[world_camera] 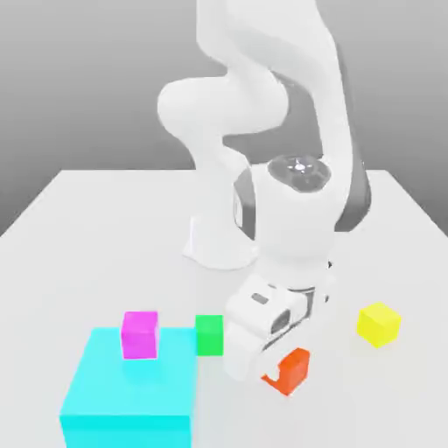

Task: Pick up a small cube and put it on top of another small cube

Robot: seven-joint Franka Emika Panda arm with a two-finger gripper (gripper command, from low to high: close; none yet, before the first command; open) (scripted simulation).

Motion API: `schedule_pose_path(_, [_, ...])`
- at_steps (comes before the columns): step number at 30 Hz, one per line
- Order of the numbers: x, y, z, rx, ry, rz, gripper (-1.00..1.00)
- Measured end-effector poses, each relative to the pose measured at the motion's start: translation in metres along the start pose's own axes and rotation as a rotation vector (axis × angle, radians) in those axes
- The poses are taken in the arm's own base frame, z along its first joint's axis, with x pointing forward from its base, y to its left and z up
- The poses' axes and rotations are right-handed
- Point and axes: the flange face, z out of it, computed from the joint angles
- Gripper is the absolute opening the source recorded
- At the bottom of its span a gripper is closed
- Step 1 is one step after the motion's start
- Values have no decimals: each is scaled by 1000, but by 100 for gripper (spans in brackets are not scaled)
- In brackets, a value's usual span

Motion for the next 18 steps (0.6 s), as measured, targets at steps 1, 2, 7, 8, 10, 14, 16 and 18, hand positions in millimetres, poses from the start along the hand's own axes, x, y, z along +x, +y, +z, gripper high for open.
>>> schedule_pose_path(1, [3, 23, -12, -1, 1, 53, -100])
schedule_pose_path(2, [4, 38, -23, -1, 1, 87, -100])
schedule_pose_path(7, [-5, 118, -77, 0, 1, 266, -100])
schedule_pose_path(8, [-9, 133, -87, 1, 0, 302, -100])
schedule_pose_path(10, [-19, 160, -99, 4, -2, 367, -100])
schedule_pose_path(14, [-23, 170, -62, 7, -4, 391, -100])
schedule_pose_path(16, [-24, 170, -51, 6, -4, 392, 100])
schedule_pose_path(18, [-24, 170, -51, 6, -4, 392, 100])
